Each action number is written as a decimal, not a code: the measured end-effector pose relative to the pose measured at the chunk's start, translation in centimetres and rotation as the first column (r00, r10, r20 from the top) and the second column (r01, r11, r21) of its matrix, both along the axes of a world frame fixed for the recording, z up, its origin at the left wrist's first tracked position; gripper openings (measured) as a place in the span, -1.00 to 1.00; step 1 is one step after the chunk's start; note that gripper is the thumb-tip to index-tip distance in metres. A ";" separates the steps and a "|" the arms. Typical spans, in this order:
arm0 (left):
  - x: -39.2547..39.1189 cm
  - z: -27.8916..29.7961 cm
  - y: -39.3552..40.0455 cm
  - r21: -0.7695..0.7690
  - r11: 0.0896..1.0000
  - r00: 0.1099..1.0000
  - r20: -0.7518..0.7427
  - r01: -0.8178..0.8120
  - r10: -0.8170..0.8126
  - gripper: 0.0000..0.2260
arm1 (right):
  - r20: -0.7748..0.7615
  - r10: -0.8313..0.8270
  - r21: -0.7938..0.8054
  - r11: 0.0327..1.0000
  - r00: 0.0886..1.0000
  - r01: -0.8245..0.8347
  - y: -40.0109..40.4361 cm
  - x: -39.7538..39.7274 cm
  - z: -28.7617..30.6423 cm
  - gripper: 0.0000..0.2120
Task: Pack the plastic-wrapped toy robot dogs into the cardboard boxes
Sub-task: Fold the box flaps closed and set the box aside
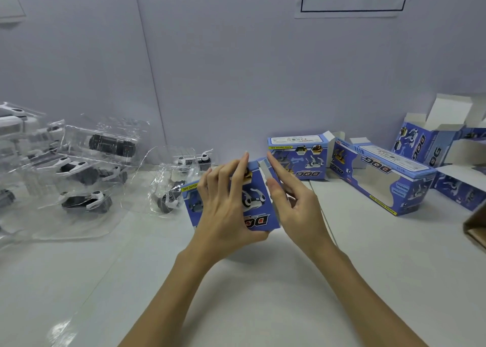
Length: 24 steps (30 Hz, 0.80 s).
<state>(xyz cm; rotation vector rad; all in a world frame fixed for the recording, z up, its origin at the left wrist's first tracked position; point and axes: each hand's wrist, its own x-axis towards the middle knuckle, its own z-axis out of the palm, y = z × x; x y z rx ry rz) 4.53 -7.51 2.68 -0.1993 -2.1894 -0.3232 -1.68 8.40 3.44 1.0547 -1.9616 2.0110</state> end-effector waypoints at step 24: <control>-0.3 -0.4 0.6 -0.033 0.999 0.999 -0.035 -0.038 0.036 0.05 | 0.043 0.076 0.133 0.988 0.996 -0.081 -1.3 0.6 -0.4 -0.57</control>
